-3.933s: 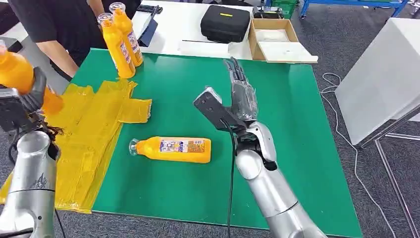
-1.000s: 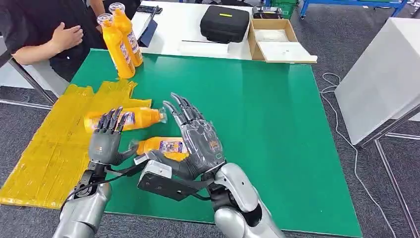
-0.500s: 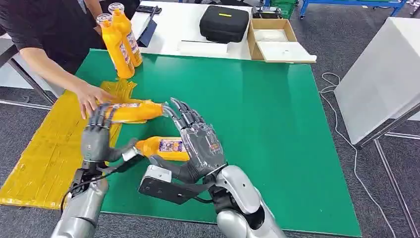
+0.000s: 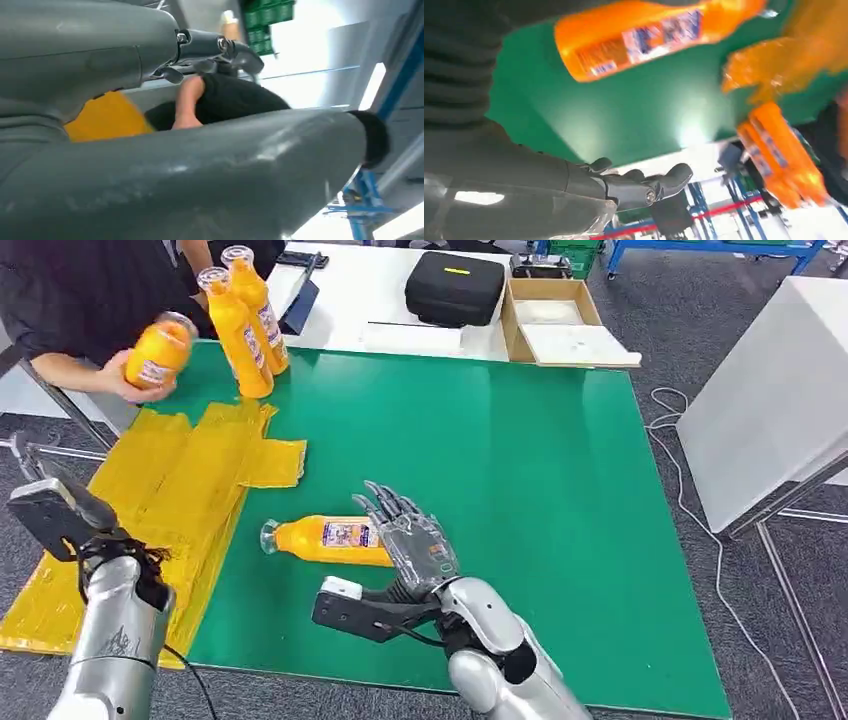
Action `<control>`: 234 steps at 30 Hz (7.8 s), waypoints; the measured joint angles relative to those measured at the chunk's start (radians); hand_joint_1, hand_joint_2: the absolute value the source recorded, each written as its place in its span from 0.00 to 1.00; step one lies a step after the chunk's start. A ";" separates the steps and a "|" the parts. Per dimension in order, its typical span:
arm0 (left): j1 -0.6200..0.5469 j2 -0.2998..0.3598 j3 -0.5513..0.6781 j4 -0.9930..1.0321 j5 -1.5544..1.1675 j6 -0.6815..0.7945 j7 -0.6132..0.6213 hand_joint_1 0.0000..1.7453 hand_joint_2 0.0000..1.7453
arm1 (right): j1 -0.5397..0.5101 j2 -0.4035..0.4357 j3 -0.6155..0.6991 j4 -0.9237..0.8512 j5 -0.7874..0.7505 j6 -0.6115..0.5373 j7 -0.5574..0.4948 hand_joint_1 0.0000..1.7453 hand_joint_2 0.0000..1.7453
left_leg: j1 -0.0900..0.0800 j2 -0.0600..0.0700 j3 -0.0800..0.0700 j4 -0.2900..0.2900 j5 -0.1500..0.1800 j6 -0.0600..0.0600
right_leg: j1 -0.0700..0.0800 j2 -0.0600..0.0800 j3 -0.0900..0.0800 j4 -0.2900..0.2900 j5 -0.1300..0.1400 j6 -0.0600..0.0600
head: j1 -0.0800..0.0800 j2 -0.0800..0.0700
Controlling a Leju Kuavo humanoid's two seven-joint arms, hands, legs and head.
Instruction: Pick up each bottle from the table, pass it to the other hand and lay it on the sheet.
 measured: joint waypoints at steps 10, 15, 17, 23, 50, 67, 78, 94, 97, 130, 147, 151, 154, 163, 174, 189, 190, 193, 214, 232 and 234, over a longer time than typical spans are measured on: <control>0.002 0.018 -0.003 -0.051 -0.004 -0.005 0.000 0.00 0.00 | -0.009 -0.019 0.000 0.069 0.000 -0.003 -0.004 0.00 1.00 | 0.000 0.001 0.000 0.000 0.000 0.000 | 0.000 0.000 0.001 0.000 0.000 0.000 | 0.000 0.000; 0.018 0.019 -0.008 -0.076 0.006 -0.012 0.000 0.00 0.00 | -0.009 -0.020 0.000 0.083 0.005 -0.002 0.008 0.00 1.00 | 0.000 0.001 0.000 0.000 0.000 0.000 | 0.000 0.000 0.000 0.000 0.000 0.000 | 0.000 0.000; 0.023 0.021 -0.010 -0.085 0.020 -0.037 0.000 0.00 0.00 | -0.009 -0.020 -0.003 0.100 0.012 -0.002 0.016 0.00 1.00 | 0.000 0.001 0.000 0.000 0.000 0.000 | 0.000 0.000 0.000 0.000 0.000 0.000 | 0.000 0.000; 0.017 0.042 -0.034 -0.089 0.100 -0.163 0.013 0.00 0.00 | -0.019 -0.018 -0.040 0.184 0.048 -0.005 0.024 0.00 1.00 | 0.000 0.001 0.000 0.000 0.000 0.000 | 0.000 0.000 -0.001 0.000 0.000 0.000 | 0.000 0.000; -0.022 0.069 -0.191 -0.037 0.246 -0.387 0.028 0.00 0.00 | -0.215 0.087 -0.063 0.606 0.070 -0.048 -0.035 0.00 1.00 | 0.001 0.003 0.000 0.000 0.002 -0.001 | 0.000 0.000 0.000 0.000 0.001 0.000 | 0.000 0.000; -0.046 0.068 -0.209 0.016 0.252 -0.383 0.008 0.00 0.00 | -0.280 0.158 -0.027 0.718 0.070 -0.049 -0.042 0.00 1.00 | 0.001 0.003 0.000 0.000 0.002 -0.001 | 0.000 0.000 0.000 0.000 0.001 0.000 | 0.000 0.000; -0.056 0.066 -0.215 0.044 0.267 -0.370 0.002 0.00 0.00 | -0.339 0.214 0.008 0.905 0.133 -0.078 0.015 0.00 1.00 | 0.001 0.003 0.000 0.000 0.002 -0.001 | 0.000 0.000 0.000 0.000 0.001 0.000 | 0.000 0.000; -0.074 0.063 -0.214 0.067 0.268 -0.383 0.002 0.00 0.00 | -0.358 0.214 0.008 0.973 0.204 -0.074 0.065 0.97 1.00 | 0.000 0.004 0.000 0.000 0.002 -0.001 | 0.000 0.000 0.000 0.000 0.001 0.000 | 0.000 0.000; -0.074 0.061 -0.214 0.067 0.269 -0.383 0.002 0.00 0.00 | -0.361 0.214 0.008 0.977 0.206 -0.071 0.064 0.97 1.00 | 0.000 0.003 0.001 0.000 0.002 -0.001 | 0.000 0.000 0.000 0.000 0.001 0.000 | 0.000 0.000; -0.003 0.053 -0.220 0.055 0.316 -0.528 0.089 0.00 1.00 | -0.367 0.134 -0.146 0.614 0.140 -0.050 0.056 1.00 1.00 | 0.000 0.003 -0.001 0.001 0.003 0.000 | 0.000 0.000 -0.001 0.000 0.002 0.001 | 0.000 0.000; 0.091 0.042 -0.333 -0.018 0.587 -0.713 0.204 0.00 1.00 | -0.447 0.140 -0.123 0.507 -0.059 -0.026 -0.021 1.00 1.00 | 0.000 0.004 -0.002 0.000 0.003 0.000 | 0.000 0.000 -0.001 0.000 0.002 0.001 | 0.000 0.000; 0.091 0.042 -0.376 -0.019 0.637 -0.735 0.230 0.00 1.00 | -0.480 0.159 -0.095 0.524 -0.094 -0.025 -0.031 1.00 1.00 | 0.001 0.004 -0.002 0.000 0.003 0.000 | 0.000 0.000 -0.001 0.000 0.002 0.001 | 0.000 0.000; 0.088 0.042 -0.412 -0.019 0.681 -0.746 0.237 0.00 1.00 | -0.491 0.172 -0.080 0.538 -0.127 -0.024 -0.042 1.00 1.00 | 0.001 0.003 -0.002 0.000 0.003 0.000 | 0.000 0.000 -0.001 0.000 0.002 0.001 | 0.000 0.000; 0.042 0.041 -0.490 -0.019 0.792 -0.747 0.243 0.00 1.00 | -0.512 0.216 -0.024 0.590 -0.177 -0.022 -0.068 1.00 1.00 | 0.001 0.003 -0.002 0.000 0.003 0.000 | 0.000 0.000 -0.001 0.000 0.002 0.001 | 0.000 0.000; 0.020 0.041 -0.514 -0.068 0.833 -0.722 0.249 0.00 1.00 | -0.510 0.242 0.040 0.645 -0.211 -0.034 -0.080 1.00 1.00 | 0.001 0.003 -0.002 0.000 0.003 0.000 | 0.000 0.000 -0.001 0.000 0.002 0.001 | 0.000 0.000; 0.020 0.041 -0.518 -0.075 0.835 -0.713 0.249 0.00 1.00 | -0.510 0.248 0.060 0.673 -0.216 -0.040 -0.082 1.00 1.00 | 0.001 0.003 -0.002 0.000 0.003 0.000 | 0.000 0.000 -0.001 0.000 0.002 0.001 | 0.000 0.000; 0.020 0.041 -0.518 -0.075 0.835 -0.713 0.249 0.00 1.00 | -0.510 0.248 0.060 0.673 -0.216 -0.040 -0.083 1.00 1.00 | 0.001 0.003 -0.002 0.000 0.003 0.000 | 0.000 0.000 -0.001 0.000 0.002 0.001 | 0.000 0.000; 0.024 0.041 -0.519 -0.083 0.843 -0.705 0.243 0.00 1.00 | -0.507 0.248 0.068 0.676 -0.225 -0.035 -0.083 1.00 1.00 | 0.001 0.003 -0.003 0.000 0.003 0.000 | 0.000 0.000 -0.001 0.000 0.002 0.001 | 0.000 0.000; 0.096 -0.003 -0.489 -0.178 0.864 -0.732 0.325 1.00 1.00 | -0.350 0.256 0.070 0.613 -0.063 -0.096 -0.006 1.00 1.00 | -0.001 0.005 -0.003 0.000 0.002 -0.001 | 0.000 0.001 -0.008 0.000 0.002 0.001 | 0.000 0.000; 0.106 -0.018 -0.467 -0.190 0.878 -0.760 0.349 1.00 1.00 | -0.327 0.256 0.045 0.596 -0.051 -0.093 -0.009 0.01 1.00 | 0.000 0.005 -0.004 0.000 0.002 -0.001 | 0.000 0.002 -0.009 0.000 0.002 0.001 | 0.000 0.000; 0.105 -0.021 -0.464 -0.190 0.878 -0.768 0.349 1.00 1.00 | -0.326 0.256 0.041 0.598 -0.050 -0.096 -0.008 0.00 0.00 | -0.001 0.005 -0.004 0.000 0.002 -0.001 | 0.000 0.002 -0.010 0.000 0.002 0.001 | 0.000 0.000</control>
